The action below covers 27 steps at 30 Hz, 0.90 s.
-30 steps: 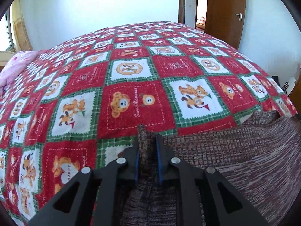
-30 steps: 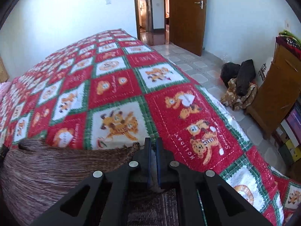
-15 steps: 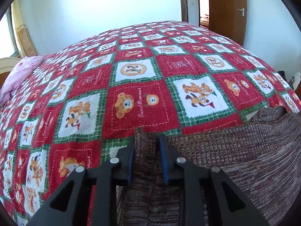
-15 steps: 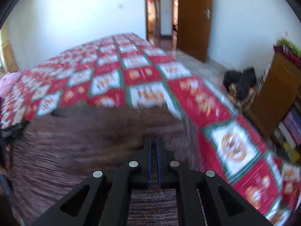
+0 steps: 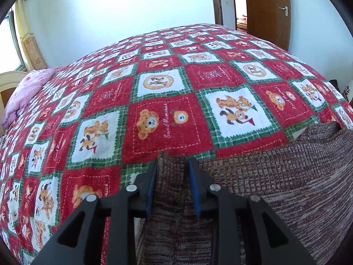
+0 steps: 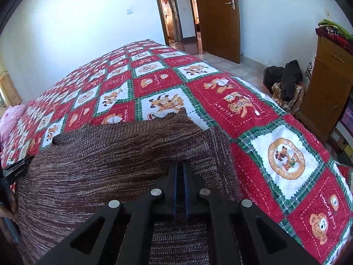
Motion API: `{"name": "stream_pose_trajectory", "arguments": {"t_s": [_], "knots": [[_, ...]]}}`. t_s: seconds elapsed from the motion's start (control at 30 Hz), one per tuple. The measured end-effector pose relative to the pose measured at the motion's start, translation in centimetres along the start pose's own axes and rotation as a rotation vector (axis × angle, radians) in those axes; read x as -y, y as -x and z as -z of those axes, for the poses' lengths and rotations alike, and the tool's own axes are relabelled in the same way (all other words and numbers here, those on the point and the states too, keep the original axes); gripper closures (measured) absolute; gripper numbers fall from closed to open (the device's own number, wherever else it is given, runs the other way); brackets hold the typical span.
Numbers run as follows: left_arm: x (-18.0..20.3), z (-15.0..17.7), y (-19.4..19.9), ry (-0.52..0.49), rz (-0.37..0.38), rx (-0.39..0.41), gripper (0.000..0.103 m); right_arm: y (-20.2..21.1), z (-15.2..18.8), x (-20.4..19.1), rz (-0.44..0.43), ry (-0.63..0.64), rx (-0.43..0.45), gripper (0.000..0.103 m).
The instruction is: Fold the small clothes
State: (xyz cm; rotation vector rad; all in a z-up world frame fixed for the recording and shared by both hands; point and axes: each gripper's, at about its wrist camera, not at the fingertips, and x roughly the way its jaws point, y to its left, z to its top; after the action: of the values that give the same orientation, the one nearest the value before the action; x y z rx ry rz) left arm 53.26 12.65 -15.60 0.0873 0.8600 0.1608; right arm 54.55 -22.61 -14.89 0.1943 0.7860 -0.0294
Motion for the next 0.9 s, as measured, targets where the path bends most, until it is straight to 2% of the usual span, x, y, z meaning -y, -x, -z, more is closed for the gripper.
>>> {"name": "stream_pose_trajectory", "arguments": {"t_s": [0.1, 0.27, 0.4, 0.43, 0.47, 0.6, 0.73, 0.9], "knots": [[-0.3, 0.0, 0.0, 0.019, -0.036, 0.000, 0.055, 0.1, 0.1, 0.1, -0.005, -0.004, 0.005, 0.098], [-0.6, 0.1, 0.1, 0.035, -0.068, -0.002, 0.044, 0.2, 0.2, 0.0, 0.001, 0.000, 0.013, 0.098], [-1.2, 0.1, 0.1, 0.064, -0.110, -0.029, 0.020, 0.3, 0.3, -0.2, 0.014, 0.011, 0.018, 0.098], [-1.5, 0.2, 0.1, 0.080, -0.109, -0.040, 0.013, 0.3, 0.3, -0.2, 0.015, 0.012, 0.019, 0.098], [-2.2, 0.4, 0.2, 0.107, -0.096, -0.059, 0.010, 0.3, 0.3, -0.2, 0.015, 0.012, 0.019, 0.098], [-3.9, 1.4, 1.4, 0.157, 0.028, -0.096, 0.009, 0.3, 0.3, -0.2, 0.016, 0.012, 0.019, 0.098], [-3.3, 3.3, 4.9, 0.041, -0.013, -0.046, 0.009, 0.3, 0.3, -0.3, 0.027, 0.022, 0.020, 0.098], [-3.6, 7.3, 9.1, 0.070, 0.061, -0.027, 0.009, 0.2, 0.3, -0.3, 0.018, 0.016, 0.020, 0.098]]}}
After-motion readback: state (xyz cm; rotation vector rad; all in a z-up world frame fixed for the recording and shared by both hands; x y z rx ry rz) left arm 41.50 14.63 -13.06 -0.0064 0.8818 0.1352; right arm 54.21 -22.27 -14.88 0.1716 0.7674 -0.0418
